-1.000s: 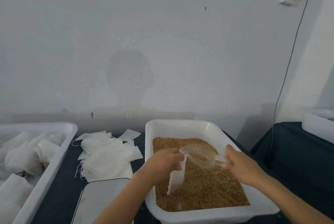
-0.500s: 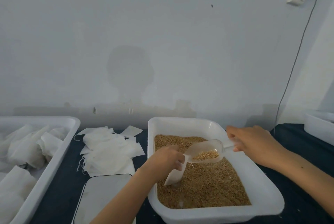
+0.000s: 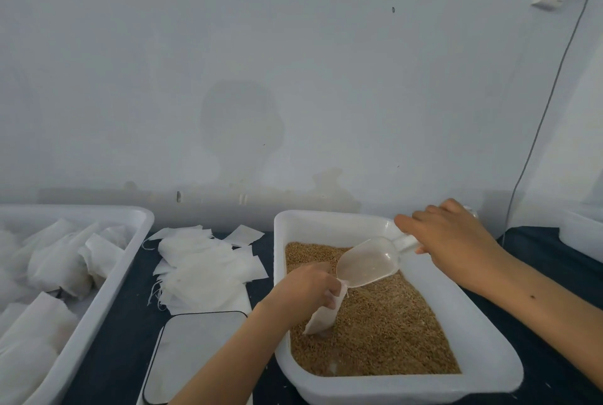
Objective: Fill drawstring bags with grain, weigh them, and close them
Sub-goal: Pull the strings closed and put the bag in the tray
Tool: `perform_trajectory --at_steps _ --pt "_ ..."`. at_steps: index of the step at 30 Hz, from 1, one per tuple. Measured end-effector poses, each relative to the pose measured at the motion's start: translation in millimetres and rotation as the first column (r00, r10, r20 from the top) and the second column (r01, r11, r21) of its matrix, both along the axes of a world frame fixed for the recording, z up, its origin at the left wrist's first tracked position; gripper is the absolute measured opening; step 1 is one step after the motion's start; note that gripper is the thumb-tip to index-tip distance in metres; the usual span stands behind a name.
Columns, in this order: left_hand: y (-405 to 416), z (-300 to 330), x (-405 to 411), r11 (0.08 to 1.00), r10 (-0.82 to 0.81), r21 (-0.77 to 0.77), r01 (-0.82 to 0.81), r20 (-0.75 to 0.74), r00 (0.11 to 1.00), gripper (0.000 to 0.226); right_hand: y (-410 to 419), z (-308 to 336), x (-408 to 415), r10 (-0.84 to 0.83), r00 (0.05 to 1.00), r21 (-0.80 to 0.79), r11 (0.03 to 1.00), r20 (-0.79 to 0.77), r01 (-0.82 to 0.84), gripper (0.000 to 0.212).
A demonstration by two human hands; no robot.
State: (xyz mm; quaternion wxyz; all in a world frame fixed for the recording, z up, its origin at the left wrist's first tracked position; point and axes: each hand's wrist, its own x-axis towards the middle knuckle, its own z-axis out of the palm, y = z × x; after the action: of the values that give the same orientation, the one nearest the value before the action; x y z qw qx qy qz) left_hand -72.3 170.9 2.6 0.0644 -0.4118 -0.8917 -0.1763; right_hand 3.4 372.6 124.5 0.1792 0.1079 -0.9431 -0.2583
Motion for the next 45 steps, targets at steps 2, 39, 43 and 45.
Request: perform_trajectory --at_steps 2,39,43,45 --pt "0 0 0 1.0 0.005 -0.004 -0.005 -0.005 1.0 0.022 -2 1 1 0.017 1.0 0.049 0.999 -0.012 -0.016 0.034" --pt "-123 47 48 0.48 0.002 0.858 -0.182 0.206 0.979 0.007 -175 -72 -4 0.419 0.908 -0.914 -0.364 0.012 0.18 0.019" --pt "-155 19 51 0.372 0.061 0.862 -0.345 0.348 0.935 0.024 -219 -90 -6 0.349 0.936 -0.956 -0.286 -0.043 0.063 0.03" --pt "-166 5 53 0.355 0.065 0.815 -0.458 0.467 0.882 0.031 -231 -102 -8 0.31 0.949 -0.979 -0.202 -0.052 0.012 0.032"
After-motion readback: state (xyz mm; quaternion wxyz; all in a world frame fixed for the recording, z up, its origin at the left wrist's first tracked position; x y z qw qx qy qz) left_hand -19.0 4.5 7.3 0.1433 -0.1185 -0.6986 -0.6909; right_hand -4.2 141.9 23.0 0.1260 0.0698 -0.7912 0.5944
